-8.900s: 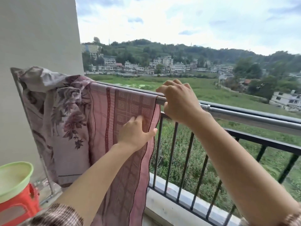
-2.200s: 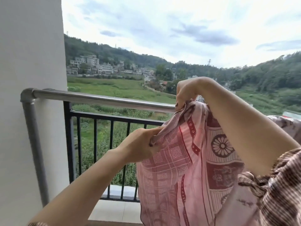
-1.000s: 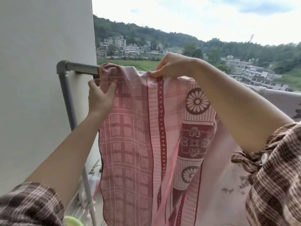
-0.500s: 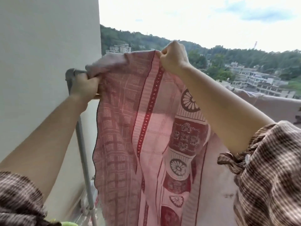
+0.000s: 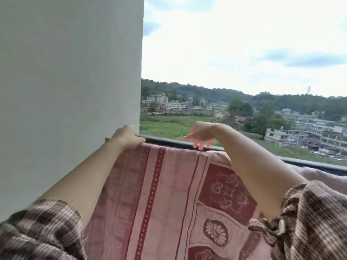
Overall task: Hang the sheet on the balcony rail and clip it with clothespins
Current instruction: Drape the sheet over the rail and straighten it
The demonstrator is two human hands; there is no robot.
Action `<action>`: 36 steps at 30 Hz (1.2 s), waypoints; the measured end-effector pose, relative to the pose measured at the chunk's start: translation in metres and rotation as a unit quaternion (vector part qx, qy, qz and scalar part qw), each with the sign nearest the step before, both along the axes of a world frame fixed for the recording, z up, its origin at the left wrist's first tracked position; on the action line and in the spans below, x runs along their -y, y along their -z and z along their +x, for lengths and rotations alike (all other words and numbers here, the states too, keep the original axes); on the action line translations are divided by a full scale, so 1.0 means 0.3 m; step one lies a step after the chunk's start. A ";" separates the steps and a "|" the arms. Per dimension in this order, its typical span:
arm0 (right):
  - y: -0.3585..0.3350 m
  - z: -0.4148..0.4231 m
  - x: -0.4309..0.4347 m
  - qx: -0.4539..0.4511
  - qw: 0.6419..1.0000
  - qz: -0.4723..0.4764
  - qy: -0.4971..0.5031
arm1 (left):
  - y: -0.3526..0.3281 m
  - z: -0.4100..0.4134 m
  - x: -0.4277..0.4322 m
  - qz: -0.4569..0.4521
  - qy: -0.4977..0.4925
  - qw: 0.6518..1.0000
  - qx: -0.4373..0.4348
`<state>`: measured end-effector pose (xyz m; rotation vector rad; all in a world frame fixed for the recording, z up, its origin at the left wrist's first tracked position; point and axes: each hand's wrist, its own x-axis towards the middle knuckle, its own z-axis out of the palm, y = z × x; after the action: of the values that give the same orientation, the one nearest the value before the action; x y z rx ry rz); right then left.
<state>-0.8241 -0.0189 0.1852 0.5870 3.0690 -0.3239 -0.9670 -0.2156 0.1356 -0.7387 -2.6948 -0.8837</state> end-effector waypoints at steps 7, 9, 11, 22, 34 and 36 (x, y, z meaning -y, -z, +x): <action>0.041 0.073 0.133 -0.035 0.997 0.016 -0.073 | 0.240 0.076 0.083 0.343 -0.145 0.928 -0.002; 0.073 0.073 0.164 -0.065 0.989 0.103 -0.085 | 0.312 0.082 0.093 0.380 -0.114 0.916 0.062; 0.086 0.075 0.185 -0.098 0.977 0.166 -0.091 | 0.377 0.078 0.100 0.372 -0.089 0.919 0.099; 0.046 0.032 0.212 -0.213 0.942 0.259 -0.017 | 0.266 0.059 0.143 0.298 -0.003 0.955 0.003; 0.031 -0.138 0.087 -0.016 0.997 -0.074 0.021 | 0.014 -0.043 0.098 0.204 -0.031 0.978 0.036; 0.075 -0.111 0.086 0.074 0.990 -0.117 0.034 | 0.071 -0.031 0.063 0.118 -0.034 0.992 0.031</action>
<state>-0.8573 -0.0445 0.1627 0.6702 2.8190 -0.6030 -0.9763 -0.2346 0.1142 -0.5746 -2.5880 -1.1985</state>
